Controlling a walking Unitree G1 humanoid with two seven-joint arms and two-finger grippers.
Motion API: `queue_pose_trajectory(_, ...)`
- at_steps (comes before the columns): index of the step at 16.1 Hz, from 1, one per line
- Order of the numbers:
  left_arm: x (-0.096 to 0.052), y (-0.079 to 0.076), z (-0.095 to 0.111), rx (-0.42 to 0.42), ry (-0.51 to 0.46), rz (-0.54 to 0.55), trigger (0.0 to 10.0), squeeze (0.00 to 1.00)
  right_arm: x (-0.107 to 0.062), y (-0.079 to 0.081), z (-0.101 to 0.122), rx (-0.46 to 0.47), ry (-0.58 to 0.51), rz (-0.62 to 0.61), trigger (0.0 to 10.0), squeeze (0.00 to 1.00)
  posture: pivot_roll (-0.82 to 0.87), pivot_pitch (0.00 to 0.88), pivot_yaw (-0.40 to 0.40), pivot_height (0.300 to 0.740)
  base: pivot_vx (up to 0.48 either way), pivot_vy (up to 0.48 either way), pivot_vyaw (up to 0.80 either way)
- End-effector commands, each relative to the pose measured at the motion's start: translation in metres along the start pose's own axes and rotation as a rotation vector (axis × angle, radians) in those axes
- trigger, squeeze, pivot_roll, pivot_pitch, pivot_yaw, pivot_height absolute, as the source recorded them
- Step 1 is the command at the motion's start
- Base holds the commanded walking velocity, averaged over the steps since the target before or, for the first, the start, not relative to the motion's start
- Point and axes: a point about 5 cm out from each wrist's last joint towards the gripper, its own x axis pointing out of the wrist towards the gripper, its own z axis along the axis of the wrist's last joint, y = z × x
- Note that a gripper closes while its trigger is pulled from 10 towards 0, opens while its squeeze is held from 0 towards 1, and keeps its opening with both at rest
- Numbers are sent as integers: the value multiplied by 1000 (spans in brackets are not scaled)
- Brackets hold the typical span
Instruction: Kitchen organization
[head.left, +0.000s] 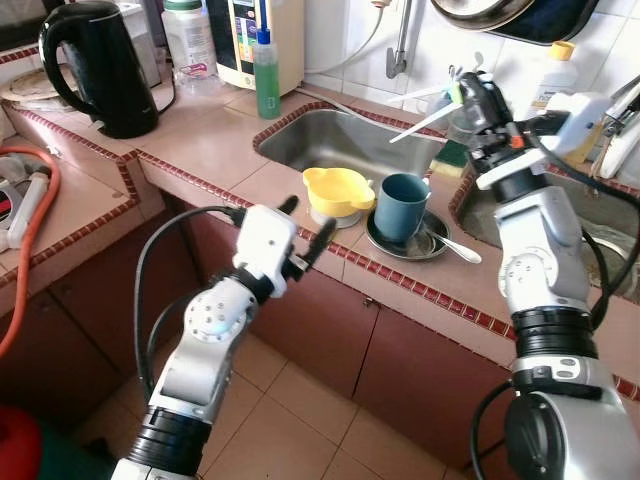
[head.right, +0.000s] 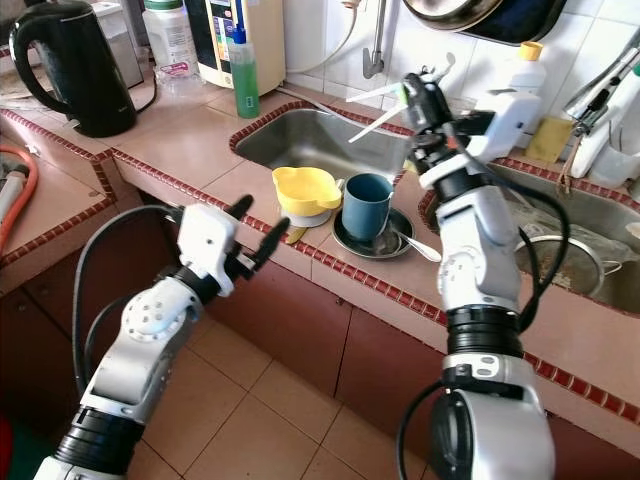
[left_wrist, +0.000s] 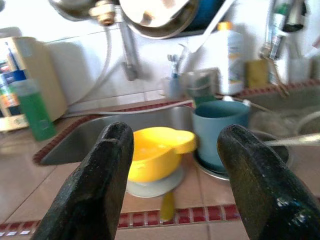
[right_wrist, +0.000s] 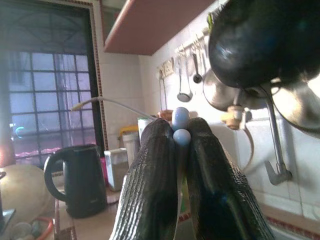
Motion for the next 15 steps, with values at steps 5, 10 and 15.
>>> queue_pose_trajectory(5, 1, 30, 6, -33, -9, 103, 10000, 0, 2, 17, 0, -90, -22, 34, 10000, 0, -69, 0, -26, 740, 0, 0, 0)
queue_pose_trajectory(10, 4, 36, 8, -22, -12, 120, 10000, 0, 1, 26, -10, -89, 0, 40, 10000, 0, -69, 0, -22, 740, 0, 260, 0)
queue_pose_trajectory(15, 4, 27, 3, -34, -2, 103, 10000, 0, 1, 27, -13, -94, 11, 39, 10000, 0, -67, 0, -25, 740, 0, 335, 0)
